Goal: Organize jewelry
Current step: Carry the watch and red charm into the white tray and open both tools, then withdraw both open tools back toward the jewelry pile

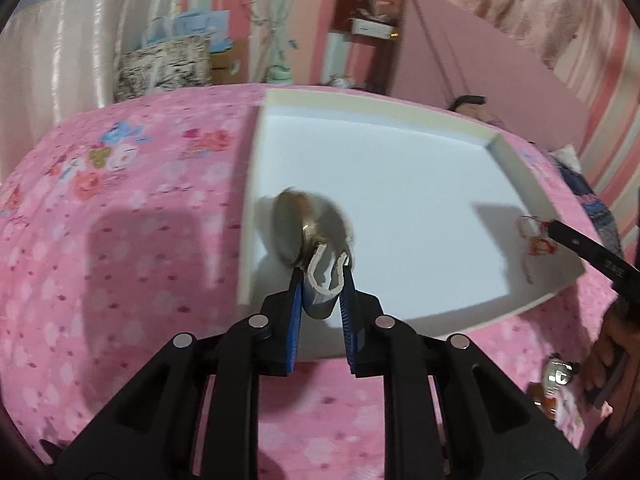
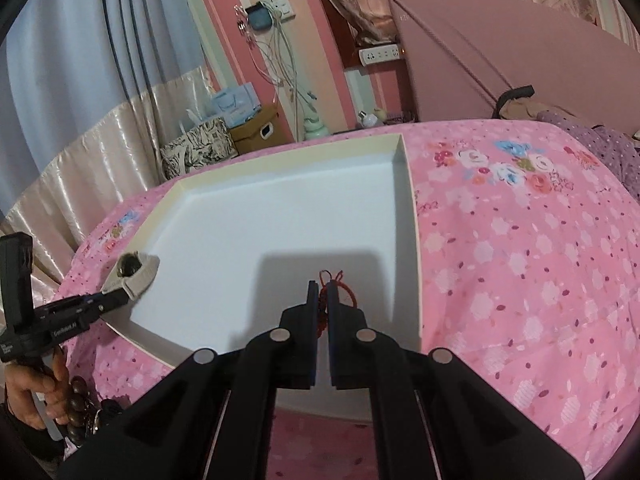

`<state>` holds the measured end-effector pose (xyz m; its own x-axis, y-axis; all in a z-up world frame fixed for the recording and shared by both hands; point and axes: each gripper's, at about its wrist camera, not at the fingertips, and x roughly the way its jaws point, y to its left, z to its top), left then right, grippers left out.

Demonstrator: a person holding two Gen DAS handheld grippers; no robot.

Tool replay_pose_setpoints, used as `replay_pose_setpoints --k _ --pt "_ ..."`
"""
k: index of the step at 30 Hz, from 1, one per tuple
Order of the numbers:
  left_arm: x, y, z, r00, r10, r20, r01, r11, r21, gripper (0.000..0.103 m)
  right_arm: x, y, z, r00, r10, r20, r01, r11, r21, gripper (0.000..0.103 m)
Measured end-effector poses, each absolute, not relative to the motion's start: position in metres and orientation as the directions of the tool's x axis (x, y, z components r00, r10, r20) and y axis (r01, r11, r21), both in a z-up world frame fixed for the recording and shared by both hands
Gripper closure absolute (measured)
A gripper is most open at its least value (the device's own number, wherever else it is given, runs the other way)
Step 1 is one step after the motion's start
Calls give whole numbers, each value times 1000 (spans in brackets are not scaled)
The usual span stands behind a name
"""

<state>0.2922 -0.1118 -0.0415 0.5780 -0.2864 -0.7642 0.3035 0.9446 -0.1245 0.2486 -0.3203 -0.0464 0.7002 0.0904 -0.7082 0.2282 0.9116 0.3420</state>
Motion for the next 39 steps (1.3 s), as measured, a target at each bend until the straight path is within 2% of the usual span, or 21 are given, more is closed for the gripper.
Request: replay_pose_setpoints --k 3,6,8,12,14,15,17,18,27,29,33,35,39 --pt "295 -111 -42 572 -277 -772 302 946 -116 85 251 -318 -51 690 91 -718 228 915 334 99" --pt "295 -113 -40 568 -282 -773 311 943 -115 79 252 -317 -52 683 90 -725 229 916 329 96" --pt "292 -114 -38 570 -297 -766 318 940 -127 67 250 -318 -52 688 95 -719 229 912 339 96" --pt "288 -120 -37 571 -304 -763 328 936 -128 55 248 -318 -49 697 98 -710 228 909 349 96" --pt "286 -120 -34 563 -328 -759 339 929 -150 44 245 -319 -44 703 90 -705 234 907 350 95" --pt "285 -119 -32 559 -346 -754 348 923 -166 39 244 -320 -41 709 86 -700 237 905 352 90" --pt "277 -116 -23 574 -373 -729 359 915 -186 27 236 -321 -30 733 73 -676 243 900 361 43" --pt "274 -115 -18 583 -371 -723 359 916 -180 26 230 -321 -23 748 49 -662 250 903 350 39" --pt "219 -68 11 680 -340 -650 326 934 -147 22 169 -308 18 777 -68 -625 282 927 249 39" --pt "195 -48 15 721 -300 -625 289 949 -123 19 146 -295 20 774 -92 -626 283 935 213 39" --pt "155 -16 14 766 -239 -596 234 968 -88 19 107 -272 15 763 -137 -632 296 943 154 39" --pt "137 -8 7 767 -248 -592 244 966 -89 15 88 -262 10 754 -161 -637 306 944 124 39" --pt "116 0 -5 751 -259 -607 259 962 -90 15 68 -251 1 735 -135 -665 294 947 133 39"
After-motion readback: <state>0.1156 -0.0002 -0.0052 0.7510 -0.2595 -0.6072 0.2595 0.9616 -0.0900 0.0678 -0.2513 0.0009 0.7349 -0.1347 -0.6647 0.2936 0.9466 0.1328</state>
